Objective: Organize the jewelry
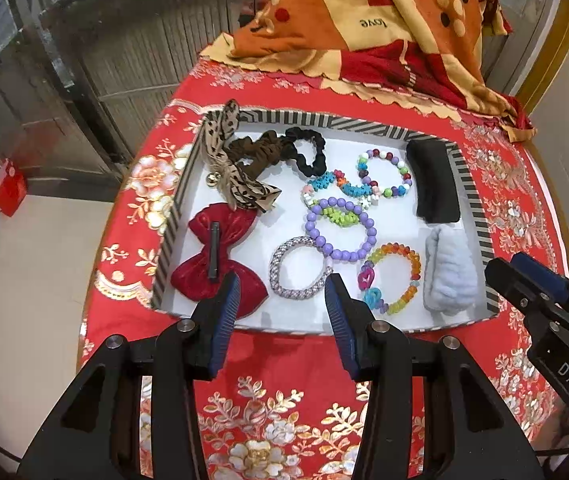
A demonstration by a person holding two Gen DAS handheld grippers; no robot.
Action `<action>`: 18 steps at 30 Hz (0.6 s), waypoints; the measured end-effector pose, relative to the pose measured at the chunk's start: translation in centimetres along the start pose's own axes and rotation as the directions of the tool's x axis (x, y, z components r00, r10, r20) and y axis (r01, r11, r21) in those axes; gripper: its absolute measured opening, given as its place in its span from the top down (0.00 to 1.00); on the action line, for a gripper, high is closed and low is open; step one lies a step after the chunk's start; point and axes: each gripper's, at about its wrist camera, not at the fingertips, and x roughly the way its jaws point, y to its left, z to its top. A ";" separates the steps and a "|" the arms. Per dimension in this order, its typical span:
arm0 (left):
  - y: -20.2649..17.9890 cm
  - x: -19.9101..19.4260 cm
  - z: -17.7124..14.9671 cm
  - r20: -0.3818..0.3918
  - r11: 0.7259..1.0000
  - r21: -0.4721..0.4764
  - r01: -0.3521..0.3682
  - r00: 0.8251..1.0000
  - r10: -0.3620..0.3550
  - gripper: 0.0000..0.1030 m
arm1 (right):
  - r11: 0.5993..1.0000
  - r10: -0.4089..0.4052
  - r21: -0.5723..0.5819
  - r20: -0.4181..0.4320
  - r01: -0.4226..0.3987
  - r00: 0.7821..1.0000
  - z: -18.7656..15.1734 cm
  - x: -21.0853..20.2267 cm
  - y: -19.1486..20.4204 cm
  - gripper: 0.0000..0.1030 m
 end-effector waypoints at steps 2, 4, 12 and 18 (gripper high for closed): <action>0.1 -0.6 -0.2 0.011 1.000 -0.004 -0.002 1.000 0.002 0.58 | 1.000 0.001 -0.009 0.006 -0.001 1.000 -0.2 -0.5 0.3 0.58; 0.3 -1.3 -0.5 0.023 1.000 -0.012 -0.004 1.000 0.004 0.58 | 1.000 -0.003 -0.017 0.010 0.003 1.000 -0.3 -1.0 0.7 0.51; 0.8 -3.5 -1.3 0.070 0.999 -0.032 -0.014 0.997 0.016 0.58 | 1.000 0.001 -0.025 0.037 0.000 0.999 -0.8 -2.6 1.4 0.42; 0.7 -4.7 -1.7 0.099 0.999 -0.028 -0.024 0.995 0.027 0.58 | 0.999 -0.004 -0.046 0.043 0.006 0.999 -1.0 -3.4 1.8 0.42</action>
